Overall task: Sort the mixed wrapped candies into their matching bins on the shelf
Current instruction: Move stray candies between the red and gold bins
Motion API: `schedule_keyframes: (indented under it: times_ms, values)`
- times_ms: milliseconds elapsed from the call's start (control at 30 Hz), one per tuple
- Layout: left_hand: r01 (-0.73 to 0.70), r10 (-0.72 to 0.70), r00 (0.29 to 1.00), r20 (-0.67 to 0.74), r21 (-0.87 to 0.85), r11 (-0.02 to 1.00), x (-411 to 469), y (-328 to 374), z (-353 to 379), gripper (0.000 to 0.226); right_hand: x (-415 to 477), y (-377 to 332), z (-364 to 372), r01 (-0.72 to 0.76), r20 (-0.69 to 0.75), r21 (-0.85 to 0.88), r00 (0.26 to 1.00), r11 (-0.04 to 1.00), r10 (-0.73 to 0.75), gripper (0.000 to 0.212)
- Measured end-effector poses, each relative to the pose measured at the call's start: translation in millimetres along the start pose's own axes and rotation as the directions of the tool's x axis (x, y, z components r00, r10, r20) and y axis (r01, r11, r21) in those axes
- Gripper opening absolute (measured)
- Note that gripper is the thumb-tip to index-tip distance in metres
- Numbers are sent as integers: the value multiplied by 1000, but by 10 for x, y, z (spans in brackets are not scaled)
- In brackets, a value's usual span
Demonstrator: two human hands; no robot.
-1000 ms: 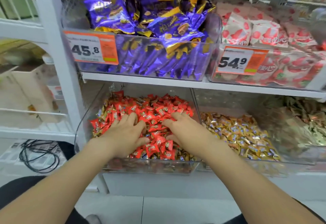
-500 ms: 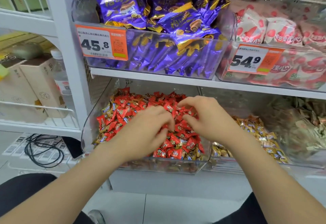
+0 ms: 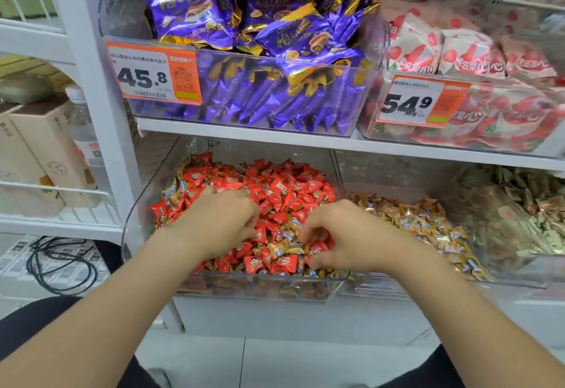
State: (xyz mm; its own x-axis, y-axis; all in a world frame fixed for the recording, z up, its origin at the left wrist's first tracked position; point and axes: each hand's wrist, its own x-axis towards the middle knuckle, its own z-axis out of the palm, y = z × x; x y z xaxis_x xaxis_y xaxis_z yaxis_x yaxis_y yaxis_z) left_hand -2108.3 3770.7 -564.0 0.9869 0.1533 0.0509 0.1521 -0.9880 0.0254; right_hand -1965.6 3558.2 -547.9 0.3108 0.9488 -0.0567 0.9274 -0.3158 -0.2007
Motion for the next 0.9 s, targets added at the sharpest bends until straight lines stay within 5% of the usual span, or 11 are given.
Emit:
schedule_keyframes:
  times_ms: [133,267,400,733,833,900]
  values:
    - [-134,140,975,-170,43,990,-31,147,14,12,160,-50,141,-30,-3,-273,1000,961,30,71]
    - [-153,151,988,-29,-233,960,13,257,82,31,249,-134,167,1,-32,-259,999,966,-9,52]
    - [-90,104,985,139,-109,990,69,275,125,58,279,-127,146,-32,-21,-178,999,983,29,24]
    - [-70,76,997,21,-210,975,27,243,122,9,83,-35,-122,-71,-265,289,952,955,152,15]
    - [-93,98,995,16,-193,977,38,337,82,10,6,-56,-220,-85,-249,679,908,729,338,8]
    - [-89,86,996,-26,-168,982,69,384,73,19,-26,-47,-254,-108,-194,782,894,614,404,9]
